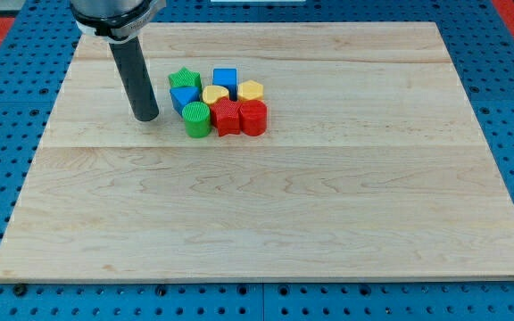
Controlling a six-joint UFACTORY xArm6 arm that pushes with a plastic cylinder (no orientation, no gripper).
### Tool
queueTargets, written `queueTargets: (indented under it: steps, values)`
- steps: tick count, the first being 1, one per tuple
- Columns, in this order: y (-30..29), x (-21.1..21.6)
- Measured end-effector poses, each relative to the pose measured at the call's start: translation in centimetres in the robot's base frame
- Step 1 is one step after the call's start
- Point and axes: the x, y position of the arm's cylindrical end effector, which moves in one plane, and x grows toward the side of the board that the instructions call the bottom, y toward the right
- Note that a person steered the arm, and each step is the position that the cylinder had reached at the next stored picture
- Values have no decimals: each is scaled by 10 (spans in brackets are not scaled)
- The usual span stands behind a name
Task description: Separate the group of blocks
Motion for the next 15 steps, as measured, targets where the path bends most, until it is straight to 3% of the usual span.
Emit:
queueTargets:
  steps: [2,3,4,6,7,8,9,10,11,12,15]
  values:
    - [14,10]
    - [-5,80]
    - [53,93]
    - [269,83]
    - [268,-16]
    - [210,-76]
    - [135,-88]
    - [91,-81]
    - [85,-74]
    - [109,-70]
    - [112,2]
